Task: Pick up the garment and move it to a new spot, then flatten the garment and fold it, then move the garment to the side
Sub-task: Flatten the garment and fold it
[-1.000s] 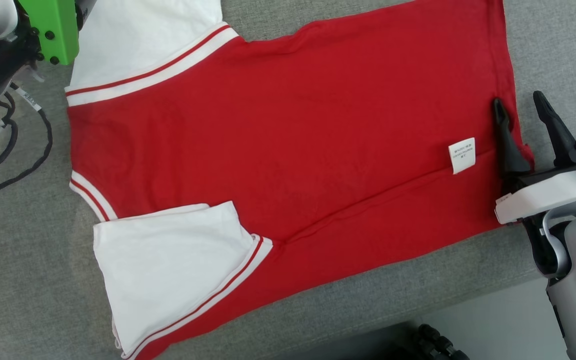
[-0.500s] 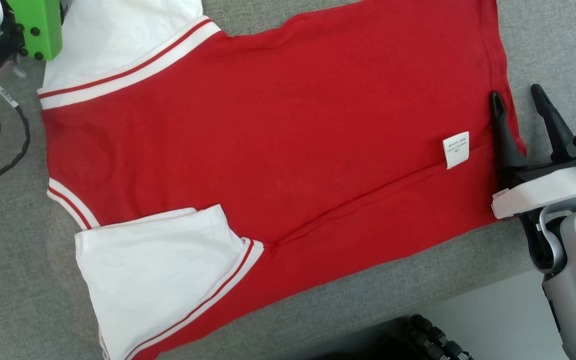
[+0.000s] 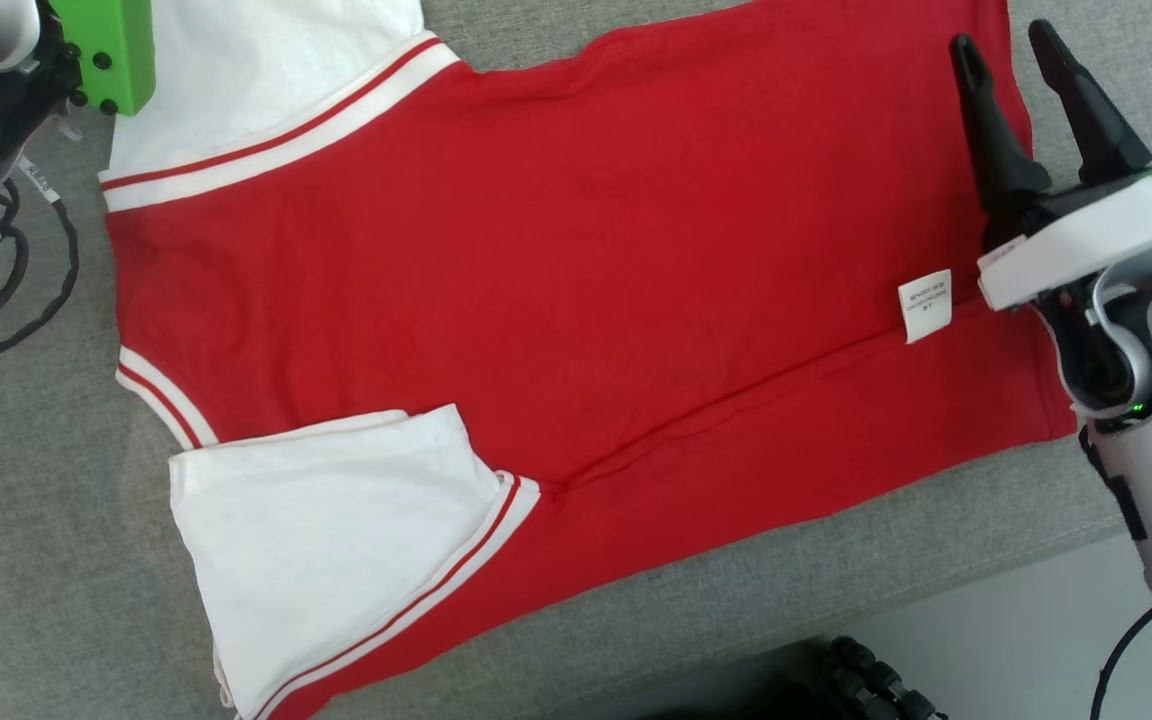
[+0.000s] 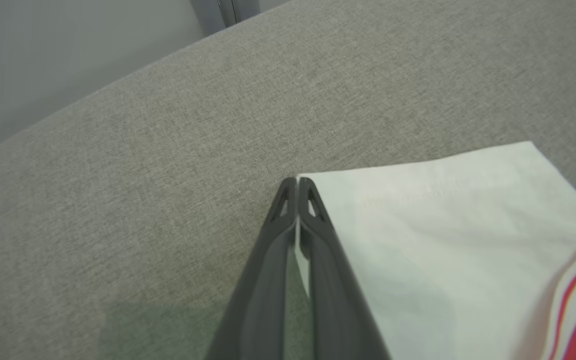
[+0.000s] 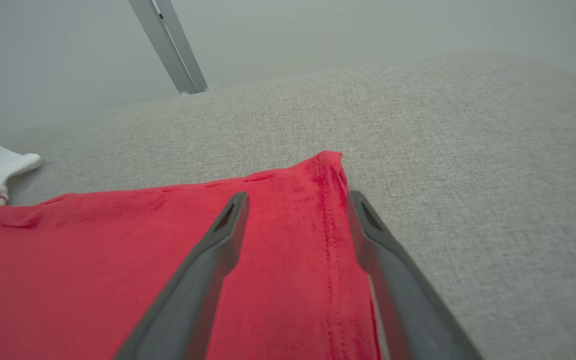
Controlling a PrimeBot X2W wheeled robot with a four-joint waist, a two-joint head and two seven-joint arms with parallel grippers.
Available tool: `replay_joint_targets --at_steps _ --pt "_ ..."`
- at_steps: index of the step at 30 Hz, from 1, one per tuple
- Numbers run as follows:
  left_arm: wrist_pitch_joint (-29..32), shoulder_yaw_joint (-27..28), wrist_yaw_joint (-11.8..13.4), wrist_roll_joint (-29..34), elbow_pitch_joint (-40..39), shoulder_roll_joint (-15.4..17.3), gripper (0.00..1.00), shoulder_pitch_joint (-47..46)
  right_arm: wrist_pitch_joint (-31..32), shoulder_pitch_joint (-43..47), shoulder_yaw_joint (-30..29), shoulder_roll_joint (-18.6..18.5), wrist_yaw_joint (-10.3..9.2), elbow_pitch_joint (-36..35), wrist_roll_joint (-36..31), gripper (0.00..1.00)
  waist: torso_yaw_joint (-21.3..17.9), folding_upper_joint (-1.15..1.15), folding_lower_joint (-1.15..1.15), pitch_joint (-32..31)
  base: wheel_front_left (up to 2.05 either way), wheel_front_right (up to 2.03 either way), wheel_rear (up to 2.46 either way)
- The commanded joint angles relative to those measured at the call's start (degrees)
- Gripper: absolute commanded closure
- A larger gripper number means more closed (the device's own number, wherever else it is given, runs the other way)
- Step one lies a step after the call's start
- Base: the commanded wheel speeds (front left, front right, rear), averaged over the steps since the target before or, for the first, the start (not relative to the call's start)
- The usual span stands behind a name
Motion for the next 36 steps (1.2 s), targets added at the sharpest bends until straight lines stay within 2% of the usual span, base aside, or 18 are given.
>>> replay_joint_targets --at_steps 1,9,19,30,33,34,36 --pt "-0.5 -0.2 -0.3 -0.4 -0.2 -0.1 1.00 -1.1 1.7 -2.0 0.7 -1.1 -0.11 0.5 2.1 0.00 0.8 0.00 -0.01 -0.2 0.00 0.00 0.00" --pt "-1.1 -1.6 -0.9 -1.1 -2.1 -0.9 1.00 -0.5 9.4 -7.5 1.4 -5.0 -0.10 4.6 7.4 0.00 3.0 0.00 -0.01 -0.7 0.00 0.00 0.00" --pt "-0.9 -2.1 -1.0 -1.7 -3.5 -0.3 1.00 0.2 17.5 -9.7 0.7 -4.8 -0.10 5.6 14.3 0.00 3.6 0.00 -0.01 -0.7 0.00 0.00 0.00" --pt "-0.5 -2.4 -0.5 -1.9 -4.4 0.1 1.00 0.1 22.6 -12.6 -1.0 -4.3 -0.09 8.2 15.0 0.00 4.3 0.00 -0.01 -0.1 0.00 0.00 0.00" --pt "-0.8 -2.4 -0.4 -2.1 -4.5 -0.2 1.00 0.0 22.8 -13.2 -2.0 -3.7 -0.10 8.8 15.6 0.78 4.6 0.00 -0.01 0.0 0.00 0.00 0.00" --pt "-0.8 -2.4 -0.3 -2.2 -4.3 -0.2 1.00 0.0 22.5 -13.4 -2.5 -3.6 -0.09 8.9 15.8 0.98 4.7 0.00 -0.01 -0.1 0.00 0.00 0.00" --pt "-1.1 -2.6 -0.4 -2.2 -3.6 0.0 1.00 0.6 22.4 -13.4 -2.7 -3.4 -0.09 9.4 15.5 1.00 4.9 0.00 -0.01 -0.5 0.00 0.00 0.00"
